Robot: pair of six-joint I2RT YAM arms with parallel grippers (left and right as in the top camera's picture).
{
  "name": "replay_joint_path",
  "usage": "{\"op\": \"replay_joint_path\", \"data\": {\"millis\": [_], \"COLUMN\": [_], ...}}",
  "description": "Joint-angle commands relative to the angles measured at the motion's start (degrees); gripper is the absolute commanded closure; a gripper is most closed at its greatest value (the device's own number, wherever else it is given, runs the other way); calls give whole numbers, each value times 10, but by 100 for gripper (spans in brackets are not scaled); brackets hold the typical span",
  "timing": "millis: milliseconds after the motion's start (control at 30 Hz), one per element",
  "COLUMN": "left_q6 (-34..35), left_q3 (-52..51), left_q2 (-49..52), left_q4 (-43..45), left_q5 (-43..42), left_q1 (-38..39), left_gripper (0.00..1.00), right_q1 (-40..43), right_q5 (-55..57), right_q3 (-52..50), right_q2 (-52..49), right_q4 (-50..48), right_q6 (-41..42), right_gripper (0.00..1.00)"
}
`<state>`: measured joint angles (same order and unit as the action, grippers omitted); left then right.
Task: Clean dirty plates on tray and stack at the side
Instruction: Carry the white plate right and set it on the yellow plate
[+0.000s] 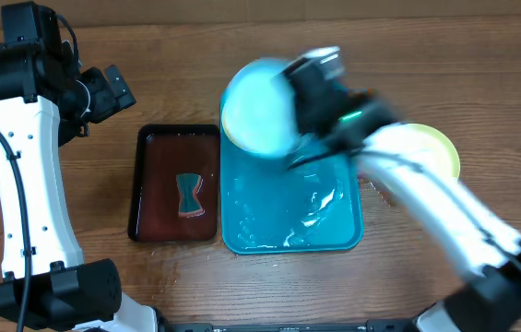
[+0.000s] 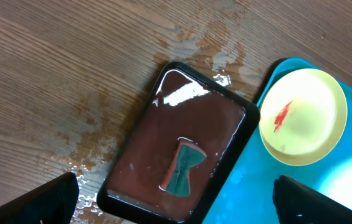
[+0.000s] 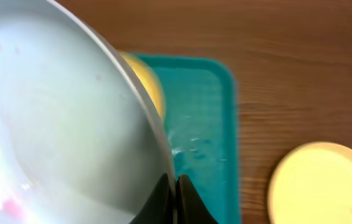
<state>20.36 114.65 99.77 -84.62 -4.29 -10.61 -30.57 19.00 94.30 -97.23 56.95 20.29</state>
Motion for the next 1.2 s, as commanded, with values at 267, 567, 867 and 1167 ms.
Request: {"op": "replay_joint_path", "data": {"millis": [267, 567, 867, 1167], "left_q6": [-7, -7, -7, -7], "left_q3": [12, 12, 12, 12], "left_q2": [-9, -9, -9, -9], "left_q4": [0, 0, 0, 0], "left_q5": [0, 0, 0, 0], "left_q1": [-2, -2, -2, -2], "left_gripper": [0, 0, 0, 0], "right_q1": [416, 522, 513, 396], "right_q5": [-229, -255, -259, -421], "right_q3": [-58, -236, -257, -170], "right_q2": [0, -5, 8, 80], "right_q4": [128, 33, -23, 19], "right_q6": [9, 7, 4, -97], "right_gripper": [96, 96, 67, 57]}}
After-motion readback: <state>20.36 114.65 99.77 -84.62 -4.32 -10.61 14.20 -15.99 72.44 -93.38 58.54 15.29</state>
